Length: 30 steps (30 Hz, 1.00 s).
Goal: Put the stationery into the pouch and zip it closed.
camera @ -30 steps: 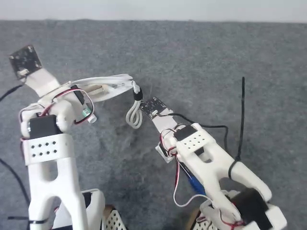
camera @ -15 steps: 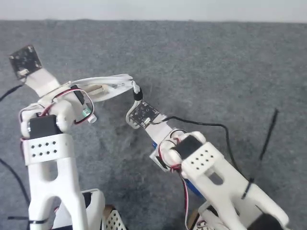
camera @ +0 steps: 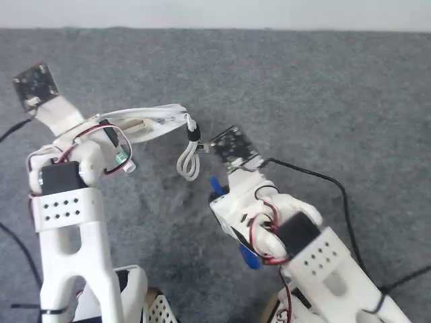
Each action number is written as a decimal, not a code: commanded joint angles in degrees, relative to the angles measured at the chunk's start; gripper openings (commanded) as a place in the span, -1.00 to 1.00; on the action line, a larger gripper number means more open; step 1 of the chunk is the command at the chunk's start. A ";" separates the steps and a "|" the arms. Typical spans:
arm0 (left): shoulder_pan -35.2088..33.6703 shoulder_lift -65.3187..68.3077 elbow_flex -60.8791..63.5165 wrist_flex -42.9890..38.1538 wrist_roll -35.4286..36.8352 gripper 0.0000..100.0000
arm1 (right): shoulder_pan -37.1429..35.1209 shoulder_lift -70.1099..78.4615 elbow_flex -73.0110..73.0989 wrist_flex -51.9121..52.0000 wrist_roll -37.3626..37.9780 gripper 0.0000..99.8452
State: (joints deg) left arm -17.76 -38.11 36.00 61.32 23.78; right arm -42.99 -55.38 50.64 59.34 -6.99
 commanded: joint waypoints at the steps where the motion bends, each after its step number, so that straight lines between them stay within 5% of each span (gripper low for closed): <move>1: -0.09 -0.44 -0.48 -1.93 0.62 -0.98 | -0.48 -5.14 -1.14 -4.18 -2.20 -0.99; 30: -0.09 -0.44 -0.48 -1.93 0.62 -0.98 | -4.00 -1.63 -5.71 -65.63 2.11 -0.99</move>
State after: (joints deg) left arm -17.76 -38.11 36.00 61.32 23.78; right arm -46.24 -61.45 49.76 0.35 -5.76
